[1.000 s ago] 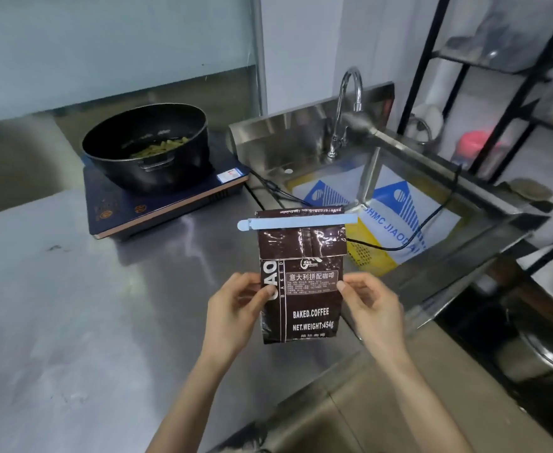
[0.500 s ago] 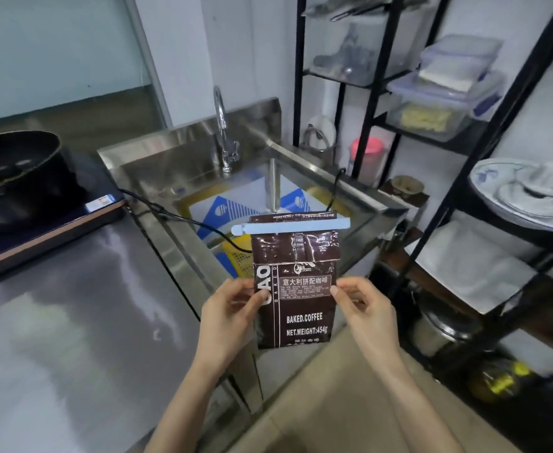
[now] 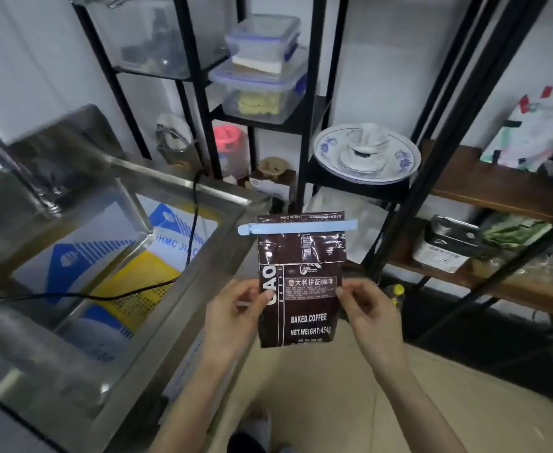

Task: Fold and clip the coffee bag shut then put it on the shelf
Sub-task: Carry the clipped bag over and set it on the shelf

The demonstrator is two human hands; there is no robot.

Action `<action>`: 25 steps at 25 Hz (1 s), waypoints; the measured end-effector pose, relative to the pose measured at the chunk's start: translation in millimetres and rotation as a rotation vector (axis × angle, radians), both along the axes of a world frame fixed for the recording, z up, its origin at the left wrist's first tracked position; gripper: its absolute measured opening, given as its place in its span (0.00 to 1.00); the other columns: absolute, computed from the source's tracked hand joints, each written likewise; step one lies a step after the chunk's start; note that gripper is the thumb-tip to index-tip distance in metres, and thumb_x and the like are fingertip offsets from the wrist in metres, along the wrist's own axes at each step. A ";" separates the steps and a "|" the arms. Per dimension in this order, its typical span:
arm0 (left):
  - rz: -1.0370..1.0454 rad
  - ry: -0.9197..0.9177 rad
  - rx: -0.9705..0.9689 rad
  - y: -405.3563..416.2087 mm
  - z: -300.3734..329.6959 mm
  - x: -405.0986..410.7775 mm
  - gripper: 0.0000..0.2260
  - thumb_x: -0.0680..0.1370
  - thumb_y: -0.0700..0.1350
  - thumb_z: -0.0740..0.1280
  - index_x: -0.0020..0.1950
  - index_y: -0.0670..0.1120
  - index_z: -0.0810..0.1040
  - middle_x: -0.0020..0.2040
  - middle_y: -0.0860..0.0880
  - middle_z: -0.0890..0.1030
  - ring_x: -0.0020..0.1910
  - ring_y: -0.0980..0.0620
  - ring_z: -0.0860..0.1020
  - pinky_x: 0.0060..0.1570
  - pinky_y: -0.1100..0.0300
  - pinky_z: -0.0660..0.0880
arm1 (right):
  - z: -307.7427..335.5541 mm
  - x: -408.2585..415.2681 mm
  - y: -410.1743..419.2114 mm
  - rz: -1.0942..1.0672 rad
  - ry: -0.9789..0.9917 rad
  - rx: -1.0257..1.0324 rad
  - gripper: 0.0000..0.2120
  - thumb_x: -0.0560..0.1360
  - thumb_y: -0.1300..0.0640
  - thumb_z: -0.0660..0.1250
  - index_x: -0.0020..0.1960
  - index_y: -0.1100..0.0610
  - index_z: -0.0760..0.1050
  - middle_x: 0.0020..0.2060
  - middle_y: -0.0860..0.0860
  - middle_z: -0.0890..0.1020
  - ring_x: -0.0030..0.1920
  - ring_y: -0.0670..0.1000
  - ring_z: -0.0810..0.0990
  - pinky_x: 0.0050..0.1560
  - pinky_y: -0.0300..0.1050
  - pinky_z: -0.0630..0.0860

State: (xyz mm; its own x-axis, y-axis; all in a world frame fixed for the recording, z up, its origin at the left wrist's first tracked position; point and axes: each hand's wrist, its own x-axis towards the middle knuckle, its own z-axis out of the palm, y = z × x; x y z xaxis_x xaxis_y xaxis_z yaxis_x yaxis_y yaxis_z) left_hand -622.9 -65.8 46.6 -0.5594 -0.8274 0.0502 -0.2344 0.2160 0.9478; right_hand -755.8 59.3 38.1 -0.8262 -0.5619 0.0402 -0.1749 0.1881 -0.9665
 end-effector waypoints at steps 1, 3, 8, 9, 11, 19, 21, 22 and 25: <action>-0.047 -0.005 0.002 -1.5 -0.7 -15.1 0.08 0.71 0.39 0.69 0.38 0.53 0.78 0.37 0.51 0.77 0.35 0.63 0.75 0.36 0.76 0.70 | -0.2 -8.4 5.7 -0.047 0.002 0.010 0.10 0.72 0.59 0.66 0.37 0.45 0.74 0.38 0.48 0.82 0.41 0.45 0.79 0.45 0.41 0.76; -0.126 -0.009 -0.004 -5.6 -2.0 -40.9 0.04 0.70 0.39 0.69 0.40 0.48 0.79 0.37 0.51 0.77 0.35 0.65 0.75 0.36 0.77 0.70 | -0.2 -22.2 13.0 -0.115 0.022 0.035 0.09 0.72 0.58 0.66 0.37 0.45 0.74 0.38 0.43 0.81 0.39 0.39 0.79 0.41 0.30 0.74; -0.336 -0.016 -0.028 -15.5 -1.1 -102.6 0.05 0.70 0.40 0.69 0.45 0.42 0.80 0.40 0.47 0.79 0.38 0.58 0.76 0.41 0.70 0.73 | 2.2 -53.3 25.9 -0.317 0.026 0.052 0.03 0.73 0.59 0.65 0.42 0.54 0.77 0.39 0.51 0.83 0.40 0.45 0.80 0.42 0.37 0.76; -0.377 -0.010 -0.033 -17.1 0.6 -115.7 0.06 0.70 0.40 0.69 0.45 0.41 0.80 0.39 0.49 0.79 0.37 0.60 0.76 0.41 0.71 0.73 | 3.7 -59.1 27.2 -0.359 0.020 0.043 0.03 0.73 0.59 0.65 0.41 0.53 0.76 0.39 0.51 0.83 0.39 0.44 0.80 0.40 0.33 0.76; -0.447 0.020 -0.037 -21.1 3.2 -141.0 0.04 0.69 0.39 0.70 0.43 0.41 0.81 0.37 0.52 0.77 0.35 0.64 0.76 0.39 0.75 0.72 | 7.1 -70.4 28.3 -0.441 0.028 0.013 0.06 0.73 0.60 0.65 0.39 0.51 0.76 0.38 0.50 0.82 0.37 0.41 0.78 0.37 0.27 0.73; -0.660 0.057 -0.068 -12.9 10.5 -210.5 0.04 0.70 0.39 0.69 0.44 0.42 0.81 0.38 0.53 0.77 0.35 0.66 0.76 0.39 0.77 0.71 | 3.2 -109.6 44.7 -0.652 0.046 -0.018 0.06 0.72 0.60 0.66 0.39 0.50 0.76 0.36 0.48 0.83 0.37 0.41 0.79 0.39 0.27 0.73; -0.687 0.042 -0.081 -4.8 9.5 -227.4 0.05 0.71 0.40 0.69 0.46 0.41 0.80 0.39 0.54 0.77 0.35 0.65 0.75 0.39 0.76 0.72 | 3.0 -122.3 54.6 -0.684 0.056 -0.015 0.09 0.72 0.60 0.66 0.37 0.47 0.76 0.35 0.47 0.83 0.36 0.41 0.79 0.40 0.27 0.73; -0.698 0.036 -0.086 -0.1 8.4 -236.2 0.06 0.71 0.41 0.68 0.46 0.41 0.80 0.39 0.54 0.77 0.36 0.63 0.76 0.39 0.75 0.72 | 2.9 -129.4 59.9 -0.691 0.057 -0.014 0.10 0.72 0.60 0.66 0.36 0.47 0.75 0.34 0.46 0.82 0.36 0.40 0.79 0.39 0.27 0.72; -0.694 0.019 -0.091 16.8 5.7 -264.2 0.07 0.72 0.41 0.68 0.48 0.42 0.80 0.41 0.52 0.78 0.37 0.58 0.76 0.41 0.73 0.73 | 1.4 -157.3 76.2 -0.677 0.053 -0.013 0.09 0.72 0.60 0.66 0.36 0.47 0.75 0.34 0.46 0.82 0.35 0.39 0.78 0.38 0.27 0.72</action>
